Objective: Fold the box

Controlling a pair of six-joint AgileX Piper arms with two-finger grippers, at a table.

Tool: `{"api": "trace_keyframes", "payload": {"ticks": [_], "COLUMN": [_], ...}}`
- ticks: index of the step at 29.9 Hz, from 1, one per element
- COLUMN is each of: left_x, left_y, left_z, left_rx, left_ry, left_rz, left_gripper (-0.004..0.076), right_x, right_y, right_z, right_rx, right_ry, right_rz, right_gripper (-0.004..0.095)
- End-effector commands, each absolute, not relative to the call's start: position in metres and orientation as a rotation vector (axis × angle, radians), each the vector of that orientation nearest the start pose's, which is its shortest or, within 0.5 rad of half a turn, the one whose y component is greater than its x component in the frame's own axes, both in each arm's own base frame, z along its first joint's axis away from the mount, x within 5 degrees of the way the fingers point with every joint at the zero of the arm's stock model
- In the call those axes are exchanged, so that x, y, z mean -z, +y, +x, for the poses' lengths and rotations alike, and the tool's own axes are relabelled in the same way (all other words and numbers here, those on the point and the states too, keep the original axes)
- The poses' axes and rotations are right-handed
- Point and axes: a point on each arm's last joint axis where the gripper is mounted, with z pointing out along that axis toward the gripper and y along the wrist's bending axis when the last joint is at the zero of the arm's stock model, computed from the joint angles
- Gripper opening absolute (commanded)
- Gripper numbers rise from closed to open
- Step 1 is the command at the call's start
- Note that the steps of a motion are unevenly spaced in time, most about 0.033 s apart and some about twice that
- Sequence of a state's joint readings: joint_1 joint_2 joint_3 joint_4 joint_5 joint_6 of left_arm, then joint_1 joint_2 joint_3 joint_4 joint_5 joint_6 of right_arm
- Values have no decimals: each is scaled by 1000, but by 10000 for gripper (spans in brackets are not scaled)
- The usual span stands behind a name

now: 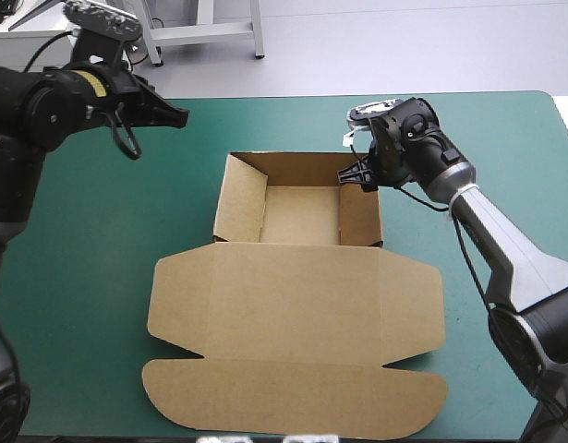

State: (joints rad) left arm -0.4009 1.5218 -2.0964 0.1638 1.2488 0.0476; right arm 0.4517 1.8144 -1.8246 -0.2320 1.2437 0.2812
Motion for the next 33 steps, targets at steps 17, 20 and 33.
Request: {"api": "trace_keyframes", "payload": {"ticks": [17, 20, 33], "left_x": [-430, -402, -280], "left_y": [-49, -44, -20], "left_z": [146, 133, 70], "left_rx": [-6, -7, 25], "left_ry": [2238, 2243, 2299], "left_rz": [514, 528, 559], "left_gripper": [-8, -8, -8], "right_x": [-306, -301, -300], "right_y": [163, 165, 165], "right_z": [381, 382, 386], "right_rx": [-63, -81, -60], "right_ry": [2818, 2833, 2799], "right_rz": [-207, -207, -262], "right_gripper": [227, 227, 85]}}
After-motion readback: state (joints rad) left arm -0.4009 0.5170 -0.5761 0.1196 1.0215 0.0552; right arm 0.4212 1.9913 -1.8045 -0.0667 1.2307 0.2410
